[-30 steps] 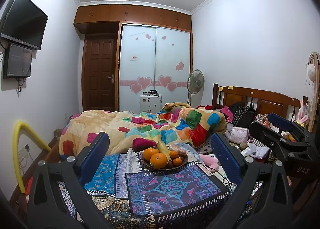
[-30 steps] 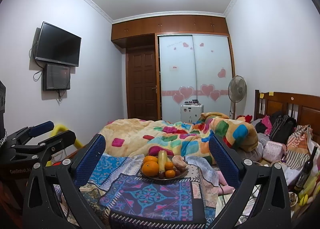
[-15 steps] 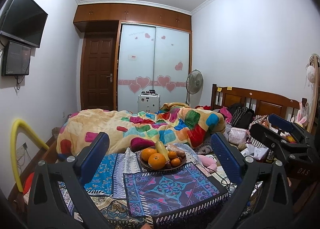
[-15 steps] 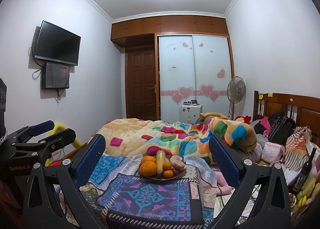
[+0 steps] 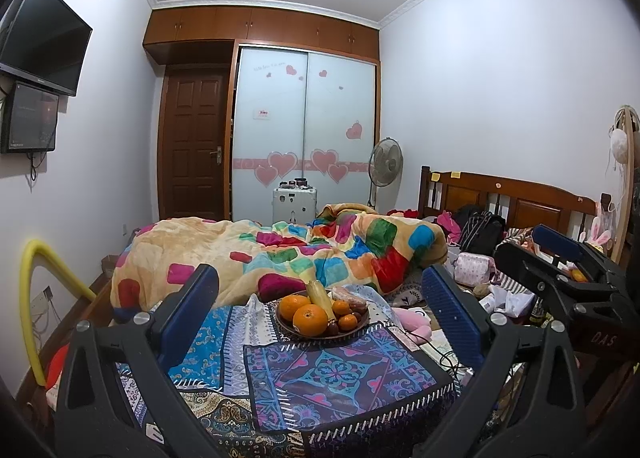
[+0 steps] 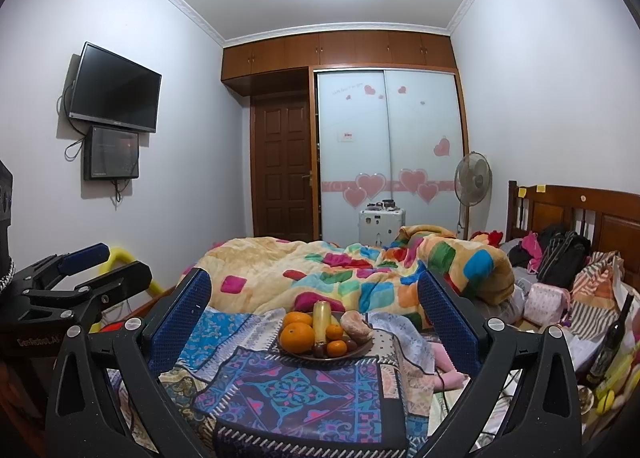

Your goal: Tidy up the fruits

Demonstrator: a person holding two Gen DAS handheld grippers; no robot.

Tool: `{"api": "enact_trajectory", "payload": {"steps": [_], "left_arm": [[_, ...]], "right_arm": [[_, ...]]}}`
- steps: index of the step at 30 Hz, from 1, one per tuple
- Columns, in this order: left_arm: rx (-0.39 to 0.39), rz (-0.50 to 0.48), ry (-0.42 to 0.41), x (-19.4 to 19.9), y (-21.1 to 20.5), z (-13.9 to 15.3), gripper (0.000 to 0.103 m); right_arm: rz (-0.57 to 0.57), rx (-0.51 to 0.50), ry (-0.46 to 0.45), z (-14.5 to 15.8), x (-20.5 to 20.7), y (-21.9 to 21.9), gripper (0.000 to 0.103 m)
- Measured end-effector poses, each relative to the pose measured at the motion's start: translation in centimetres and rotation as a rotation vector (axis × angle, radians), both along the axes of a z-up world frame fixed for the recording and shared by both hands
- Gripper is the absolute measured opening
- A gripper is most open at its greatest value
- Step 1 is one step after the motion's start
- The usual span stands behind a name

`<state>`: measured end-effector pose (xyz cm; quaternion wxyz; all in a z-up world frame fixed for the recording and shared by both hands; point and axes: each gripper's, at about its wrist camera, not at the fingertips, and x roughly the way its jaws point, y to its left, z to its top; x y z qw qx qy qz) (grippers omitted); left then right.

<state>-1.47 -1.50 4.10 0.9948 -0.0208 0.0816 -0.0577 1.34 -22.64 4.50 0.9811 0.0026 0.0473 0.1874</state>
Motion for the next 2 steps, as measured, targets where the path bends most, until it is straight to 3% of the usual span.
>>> {"api": "enact_trajectory", "payload": {"steps": [2], "left_arm": [[0.001,0.001,0.004,0.07,-0.1,-0.07,0.103]], "right_arm": [[0.001,0.0,-0.001,0.02,0.07,-0.01,0.103]]}}
